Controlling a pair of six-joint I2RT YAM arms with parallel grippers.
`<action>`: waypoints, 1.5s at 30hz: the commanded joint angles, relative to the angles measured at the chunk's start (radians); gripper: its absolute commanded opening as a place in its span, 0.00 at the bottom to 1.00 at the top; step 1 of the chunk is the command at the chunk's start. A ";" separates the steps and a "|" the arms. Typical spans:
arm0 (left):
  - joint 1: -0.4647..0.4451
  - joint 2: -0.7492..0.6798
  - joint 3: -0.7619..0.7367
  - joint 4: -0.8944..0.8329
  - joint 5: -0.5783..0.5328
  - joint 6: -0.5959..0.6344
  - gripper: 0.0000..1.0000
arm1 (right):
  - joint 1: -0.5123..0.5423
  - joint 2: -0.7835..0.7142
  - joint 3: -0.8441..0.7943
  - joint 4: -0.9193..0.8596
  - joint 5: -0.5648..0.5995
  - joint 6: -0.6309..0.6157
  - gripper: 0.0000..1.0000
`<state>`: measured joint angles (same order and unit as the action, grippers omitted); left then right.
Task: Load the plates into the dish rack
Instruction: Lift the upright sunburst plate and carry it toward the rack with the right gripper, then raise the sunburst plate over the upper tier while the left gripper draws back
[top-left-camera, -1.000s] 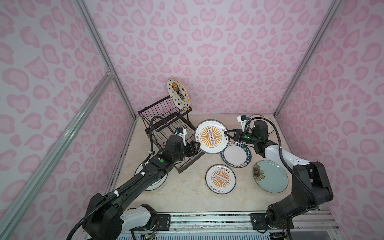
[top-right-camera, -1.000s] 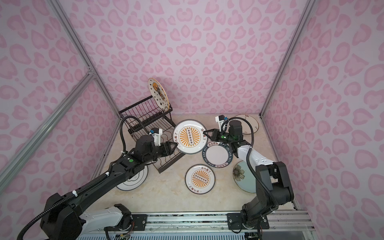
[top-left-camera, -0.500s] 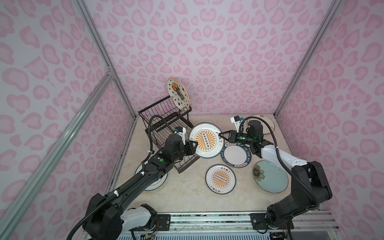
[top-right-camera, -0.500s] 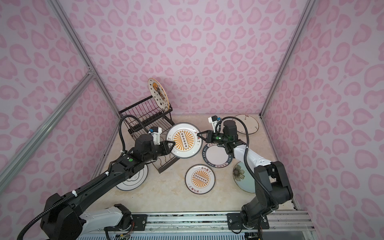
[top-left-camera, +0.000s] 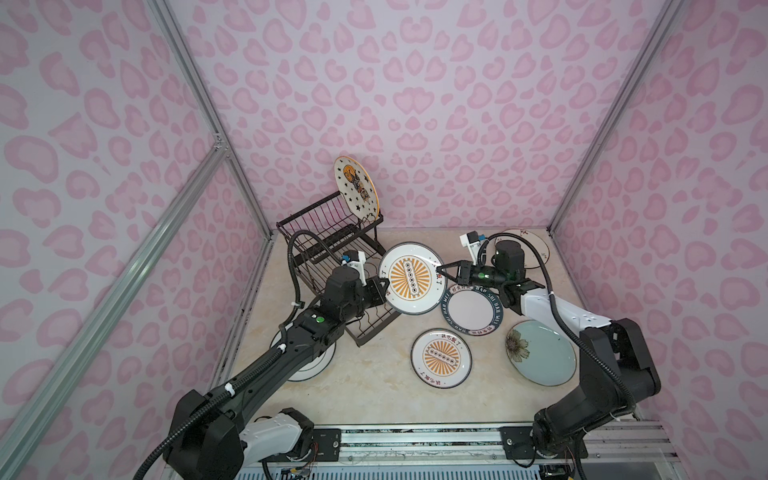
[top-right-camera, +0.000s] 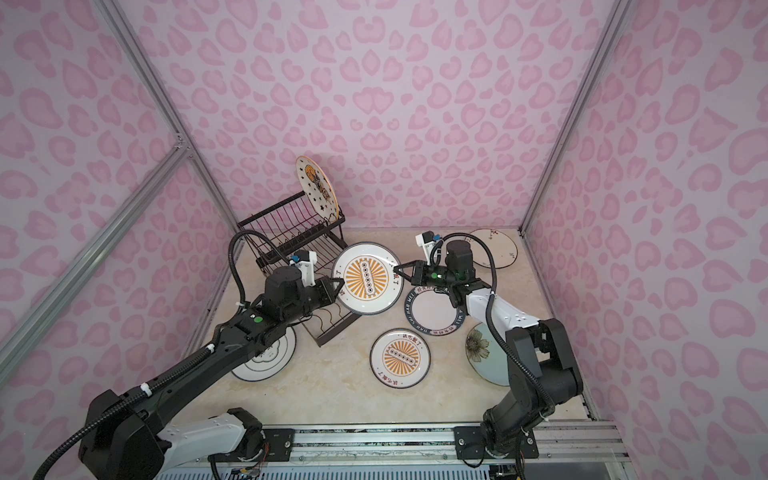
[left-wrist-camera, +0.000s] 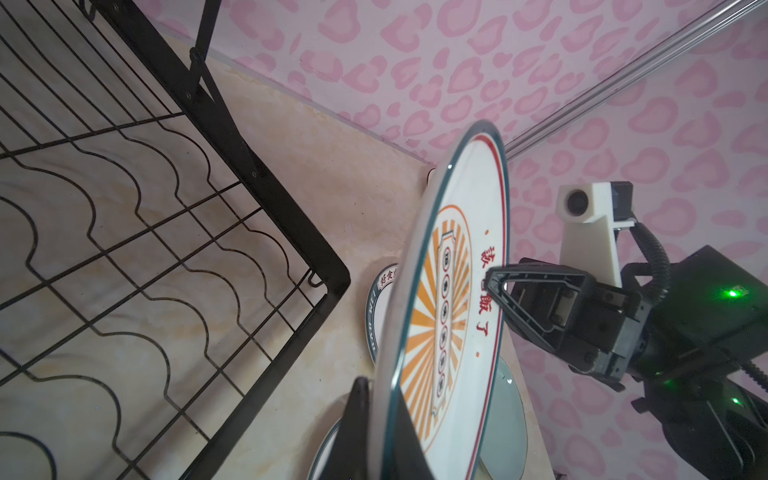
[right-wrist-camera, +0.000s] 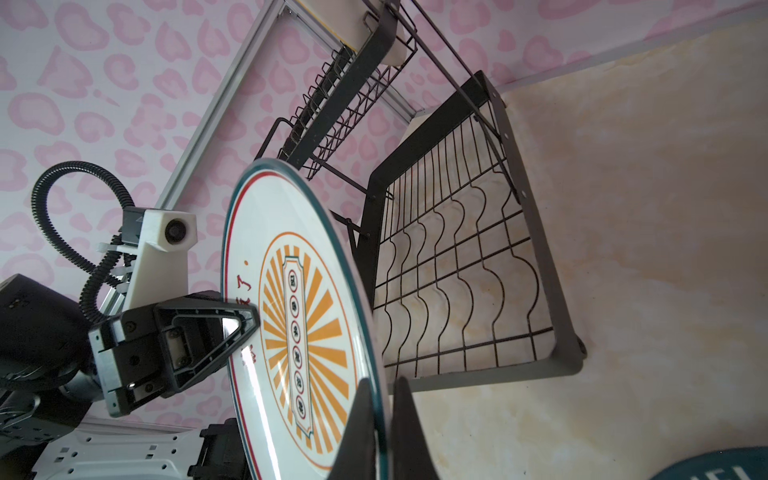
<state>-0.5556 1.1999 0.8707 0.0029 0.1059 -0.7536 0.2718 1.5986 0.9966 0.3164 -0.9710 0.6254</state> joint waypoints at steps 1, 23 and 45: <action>0.003 -0.011 0.007 0.021 0.028 0.061 0.04 | 0.010 -0.004 -0.004 0.042 -0.023 0.051 0.09; 0.010 -0.149 -0.084 0.181 -0.203 -0.050 0.04 | 0.112 -0.062 -0.229 0.473 0.275 0.414 0.44; 0.009 -0.178 -0.119 0.270 -0.228 -0.089 0.04 | 0.268 0.045 -0.187 0.716 0.408 0.534 0.22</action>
<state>-0.5472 1.0298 0.7574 0.1883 -0.1127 -0.8291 0.5377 1.6333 0.8028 0.9852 -0.5625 1.1481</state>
